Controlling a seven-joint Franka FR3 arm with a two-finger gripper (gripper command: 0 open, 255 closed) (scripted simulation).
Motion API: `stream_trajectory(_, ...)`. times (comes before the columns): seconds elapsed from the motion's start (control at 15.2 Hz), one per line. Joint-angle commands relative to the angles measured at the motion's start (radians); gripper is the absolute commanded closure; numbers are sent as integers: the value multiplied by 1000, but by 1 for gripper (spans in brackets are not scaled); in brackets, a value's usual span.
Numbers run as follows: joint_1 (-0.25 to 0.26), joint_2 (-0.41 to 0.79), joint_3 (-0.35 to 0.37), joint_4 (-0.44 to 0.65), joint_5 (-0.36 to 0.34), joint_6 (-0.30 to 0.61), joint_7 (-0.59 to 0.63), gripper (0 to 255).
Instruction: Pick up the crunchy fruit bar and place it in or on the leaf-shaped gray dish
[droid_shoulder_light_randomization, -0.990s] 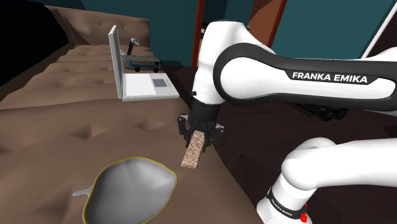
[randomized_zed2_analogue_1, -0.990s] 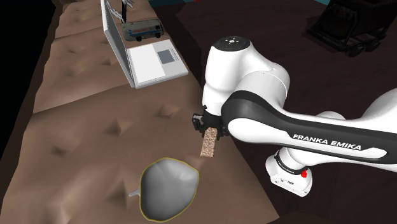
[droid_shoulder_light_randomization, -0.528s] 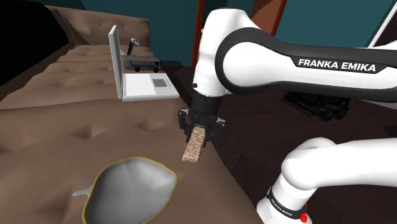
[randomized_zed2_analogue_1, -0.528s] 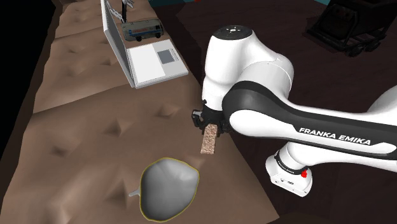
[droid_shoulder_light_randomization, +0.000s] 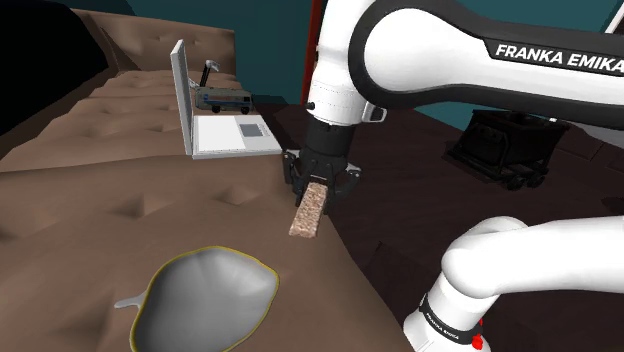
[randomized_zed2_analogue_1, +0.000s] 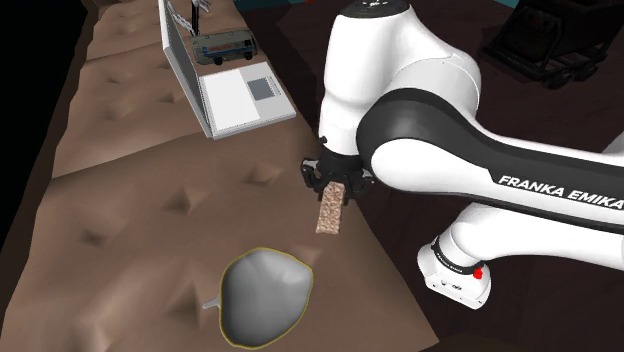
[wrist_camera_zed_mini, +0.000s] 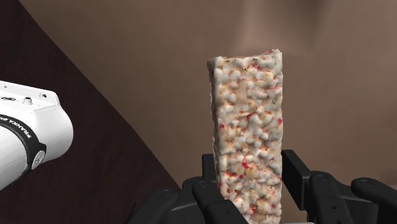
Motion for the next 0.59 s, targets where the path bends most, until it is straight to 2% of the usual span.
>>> stream_trajectory(0.0,-3,4,-8,27,-8,-23,4,255)
stream_trajectory(0.53,-18,34,-38,146,-38,-114,21,255)
